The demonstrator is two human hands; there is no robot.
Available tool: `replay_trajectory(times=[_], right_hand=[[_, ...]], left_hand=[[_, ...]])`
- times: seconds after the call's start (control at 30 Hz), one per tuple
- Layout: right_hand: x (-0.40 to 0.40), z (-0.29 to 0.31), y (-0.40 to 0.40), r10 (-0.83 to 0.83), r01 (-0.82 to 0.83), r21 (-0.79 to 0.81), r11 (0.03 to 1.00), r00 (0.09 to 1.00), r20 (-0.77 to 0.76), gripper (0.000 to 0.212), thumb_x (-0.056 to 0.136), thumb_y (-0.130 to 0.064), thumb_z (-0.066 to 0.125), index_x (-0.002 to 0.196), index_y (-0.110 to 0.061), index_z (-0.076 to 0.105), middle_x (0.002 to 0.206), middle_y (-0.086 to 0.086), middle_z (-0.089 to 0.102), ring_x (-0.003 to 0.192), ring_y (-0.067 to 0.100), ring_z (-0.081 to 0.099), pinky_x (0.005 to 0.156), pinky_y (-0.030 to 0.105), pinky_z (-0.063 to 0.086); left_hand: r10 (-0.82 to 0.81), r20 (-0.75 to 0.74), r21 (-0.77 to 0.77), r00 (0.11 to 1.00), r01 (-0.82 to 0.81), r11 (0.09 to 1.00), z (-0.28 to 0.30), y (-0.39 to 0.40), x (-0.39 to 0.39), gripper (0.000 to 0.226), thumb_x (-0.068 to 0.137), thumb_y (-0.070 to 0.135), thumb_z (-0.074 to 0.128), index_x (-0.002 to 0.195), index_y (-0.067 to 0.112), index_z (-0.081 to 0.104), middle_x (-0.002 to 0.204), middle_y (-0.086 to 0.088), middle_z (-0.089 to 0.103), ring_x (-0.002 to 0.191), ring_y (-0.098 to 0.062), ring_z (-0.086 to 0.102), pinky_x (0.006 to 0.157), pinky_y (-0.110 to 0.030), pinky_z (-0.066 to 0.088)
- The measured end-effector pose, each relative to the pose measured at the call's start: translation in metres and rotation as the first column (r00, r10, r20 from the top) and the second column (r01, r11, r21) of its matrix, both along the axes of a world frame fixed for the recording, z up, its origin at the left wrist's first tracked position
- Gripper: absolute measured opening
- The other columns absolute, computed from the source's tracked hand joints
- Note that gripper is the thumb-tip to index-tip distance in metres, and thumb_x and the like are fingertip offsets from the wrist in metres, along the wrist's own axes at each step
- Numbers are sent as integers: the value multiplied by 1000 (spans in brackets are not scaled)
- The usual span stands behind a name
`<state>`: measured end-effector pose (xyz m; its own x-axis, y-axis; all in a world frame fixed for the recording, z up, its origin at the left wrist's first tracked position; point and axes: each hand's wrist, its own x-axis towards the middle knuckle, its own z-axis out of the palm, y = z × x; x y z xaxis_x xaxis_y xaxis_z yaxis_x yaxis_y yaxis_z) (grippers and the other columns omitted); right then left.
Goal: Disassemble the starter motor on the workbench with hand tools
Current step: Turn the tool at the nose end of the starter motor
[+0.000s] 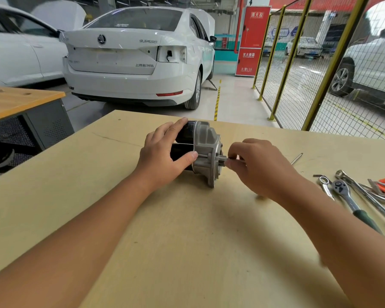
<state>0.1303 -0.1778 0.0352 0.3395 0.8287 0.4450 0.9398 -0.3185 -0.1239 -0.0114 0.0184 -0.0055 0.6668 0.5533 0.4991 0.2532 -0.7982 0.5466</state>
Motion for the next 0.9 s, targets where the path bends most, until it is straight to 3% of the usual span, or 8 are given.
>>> replay_trajectory(times=[0.1,0.23,0.43,0.57,0.67,0.9], right_hand=[[5,0,0,23,-24,-22,999,999,-29,26,102,-28,53,90,-12,70,81,0,52,75,25,54,67,39,48],[6,-1,3,24,-26,-41,999,999,-48,25,102,-24,54,92,-8,71,86,3,54,79,28,56,73,41,49],[3,-1,0,-73,75,-12,997,991,111,18,98,-41,58,89,-28,67,89,-11,56,80,20,57,77,37,36],[0,0,1,-63,64,2,998,994,88,16,93,-41,66,87,-27,61,83,-11,56,77,21,56,71,36,44],[-1,1,0,-6,6,6,1000,999,-36,14,96,-38,63,94,-25,60,78,-6,55,75,24,55,62,35,48],[5,-2,1,1,-2,-43,999,1000,-17,26,103,-30,52,97,-13,71,87,0,51,77,25,54,71,38,48]], left_hand=[[1,3,-2,1000,-1,1000,1,0,0,85,80,62,60,159,45,31,157,7,39,137,-24,37,114,-41,35],[0,9,-4,1000,0,1000,0,0,0,85,80,62,60,158,46,32,157,7,40,137,-23,37,114,-44,36],[-2,19,1,1000,2,1000,-1,0,0,85,80,61,61,158,45,33,156,7,40,136,-23,37,113,-43,36],[-4,19,3,1000,4,1000,-2,1,0,84,81,61,61,158,45,32,156,8,40,135,-22,37,113,-42,36],[-2,24,5,1000,2,1000,-2,1,0,84,81,61,61,158,45,32,155,8,41,134,-21,37,112,-42,37],[1,18,12,1000,-1,1000,-1,1,0,85,81,61,61,159,44,33,156,7,41,135,-23,38,113,-44,37]])
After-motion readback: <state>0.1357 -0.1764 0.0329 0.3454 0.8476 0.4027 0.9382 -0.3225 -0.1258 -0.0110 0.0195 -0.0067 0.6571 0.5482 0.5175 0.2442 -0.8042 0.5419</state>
